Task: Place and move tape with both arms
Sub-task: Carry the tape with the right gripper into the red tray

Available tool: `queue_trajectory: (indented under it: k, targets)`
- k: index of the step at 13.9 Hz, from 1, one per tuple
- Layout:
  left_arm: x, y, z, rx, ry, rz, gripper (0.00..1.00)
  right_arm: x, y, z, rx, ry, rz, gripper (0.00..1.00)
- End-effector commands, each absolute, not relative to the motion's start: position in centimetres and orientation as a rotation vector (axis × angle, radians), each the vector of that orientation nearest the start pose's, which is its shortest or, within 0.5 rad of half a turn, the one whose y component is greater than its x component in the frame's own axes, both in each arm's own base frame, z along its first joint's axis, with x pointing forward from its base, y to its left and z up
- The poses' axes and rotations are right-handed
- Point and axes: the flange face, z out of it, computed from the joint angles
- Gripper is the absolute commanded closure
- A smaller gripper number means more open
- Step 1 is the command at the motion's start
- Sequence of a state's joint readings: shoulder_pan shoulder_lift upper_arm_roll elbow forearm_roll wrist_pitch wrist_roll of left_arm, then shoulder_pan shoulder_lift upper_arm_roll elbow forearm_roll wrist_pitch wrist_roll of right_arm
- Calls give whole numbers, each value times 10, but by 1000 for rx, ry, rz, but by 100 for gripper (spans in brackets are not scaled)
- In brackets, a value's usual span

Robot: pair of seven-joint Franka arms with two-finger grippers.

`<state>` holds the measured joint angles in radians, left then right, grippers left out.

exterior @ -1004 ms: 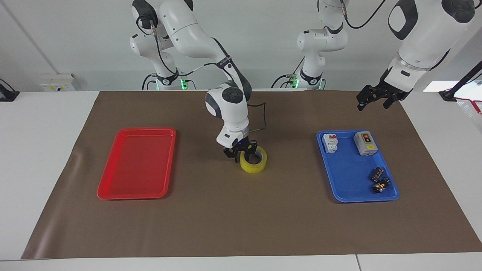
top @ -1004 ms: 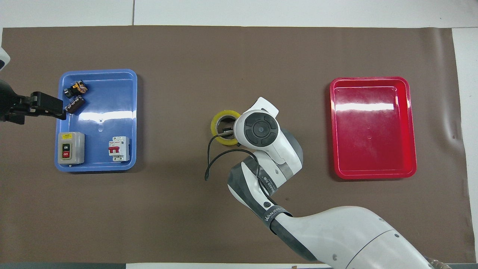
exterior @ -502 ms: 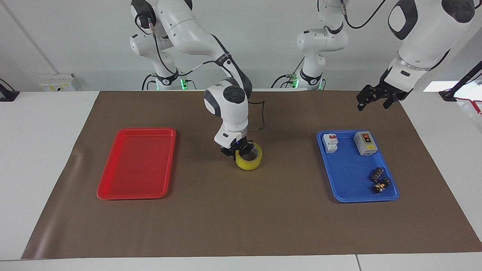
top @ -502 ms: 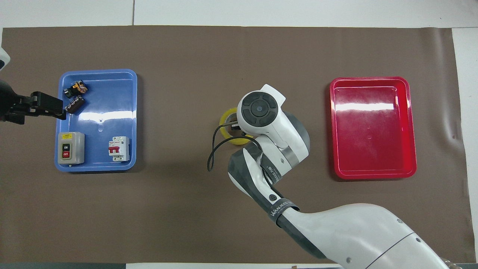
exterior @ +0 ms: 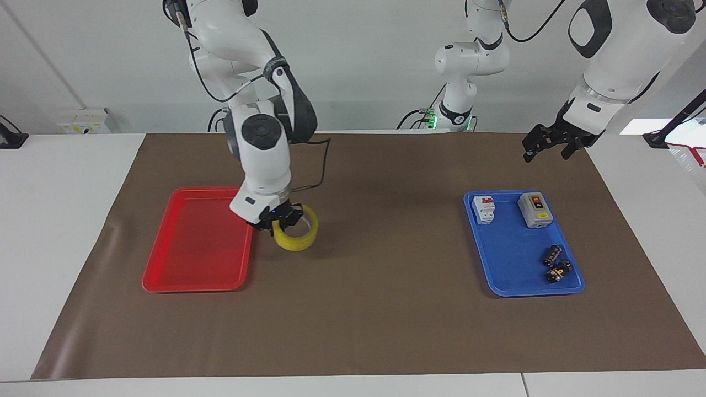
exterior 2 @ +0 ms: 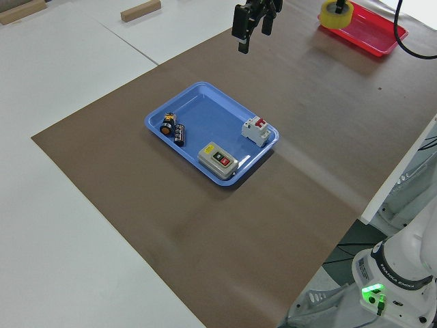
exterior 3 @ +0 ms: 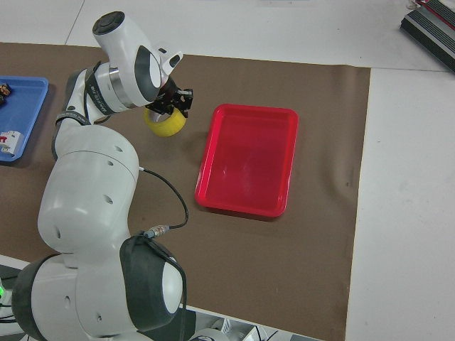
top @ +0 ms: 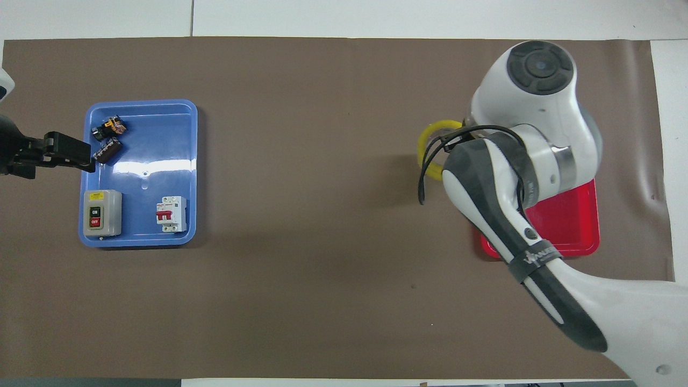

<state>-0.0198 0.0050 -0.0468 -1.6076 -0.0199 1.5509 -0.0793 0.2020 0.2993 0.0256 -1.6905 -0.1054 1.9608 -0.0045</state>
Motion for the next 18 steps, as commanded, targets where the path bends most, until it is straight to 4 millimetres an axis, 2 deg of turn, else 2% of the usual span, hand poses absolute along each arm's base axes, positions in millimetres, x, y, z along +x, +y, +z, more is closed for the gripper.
queue_trajectory:
  k: [1, 3, 6, 9, 11, 13, 18]
  targets:
    - [544, -37, 604, -3179, -22, 114, 0, 617, 78, 413, -3179, -582, 89, 100]
    - [544, -37, 604, -3179, -22, 114, 0, 614, 33, 399, -3156, -611, 93, 100]
    - [544, -37, 604, -3179, -22, 114, 0, 605, -21, 383, -3114, -710, 52, 100]
    - [544, -37, 604, -3179, -22, 114, 0, 591, -52, 370, -3066, -739, 80, 100]
    - [544, -37, 604, -3179, -22, 114, 0, 581, -56, 359, -3053, -715, 53, 100]
    - [544, -37, 604, -3179, -22, 114, 0, 566, -74, 344, -3046, -756, 24, 100]
    - [544, -37, 604, -3179, -22, 114, 0, 549, -73, 327, -3039, -717, -19, 100]
